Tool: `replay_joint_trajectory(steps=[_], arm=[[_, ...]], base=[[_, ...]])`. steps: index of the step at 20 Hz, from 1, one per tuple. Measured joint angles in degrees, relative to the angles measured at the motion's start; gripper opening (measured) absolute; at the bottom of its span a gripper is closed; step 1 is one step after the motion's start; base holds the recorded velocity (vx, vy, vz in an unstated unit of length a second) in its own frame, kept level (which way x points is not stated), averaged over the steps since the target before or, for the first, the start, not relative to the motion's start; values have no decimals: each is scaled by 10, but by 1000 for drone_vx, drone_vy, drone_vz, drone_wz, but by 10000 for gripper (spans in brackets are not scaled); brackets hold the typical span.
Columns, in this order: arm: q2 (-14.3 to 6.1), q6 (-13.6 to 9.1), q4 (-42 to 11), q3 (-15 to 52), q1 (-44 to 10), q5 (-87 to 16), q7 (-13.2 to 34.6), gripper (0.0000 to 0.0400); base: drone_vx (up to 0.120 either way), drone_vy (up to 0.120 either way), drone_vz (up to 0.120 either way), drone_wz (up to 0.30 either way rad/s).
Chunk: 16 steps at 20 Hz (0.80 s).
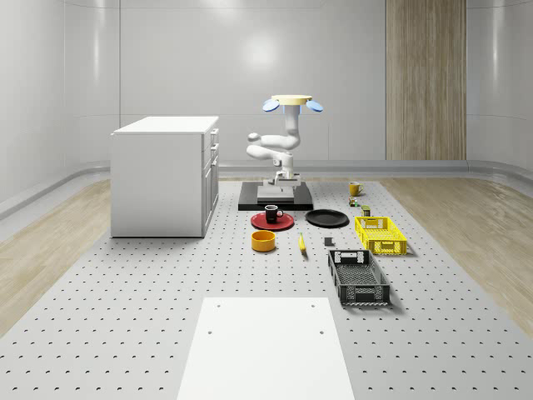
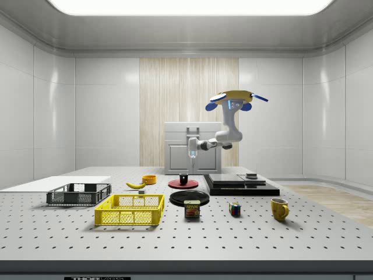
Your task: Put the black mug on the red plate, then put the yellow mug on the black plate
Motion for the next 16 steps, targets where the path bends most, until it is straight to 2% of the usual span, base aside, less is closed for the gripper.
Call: replay_joint_trajectory(steps=[16], arm=[[-9,8,0,0,-3,4,2,400]], base=[[-120,120,0,0]])
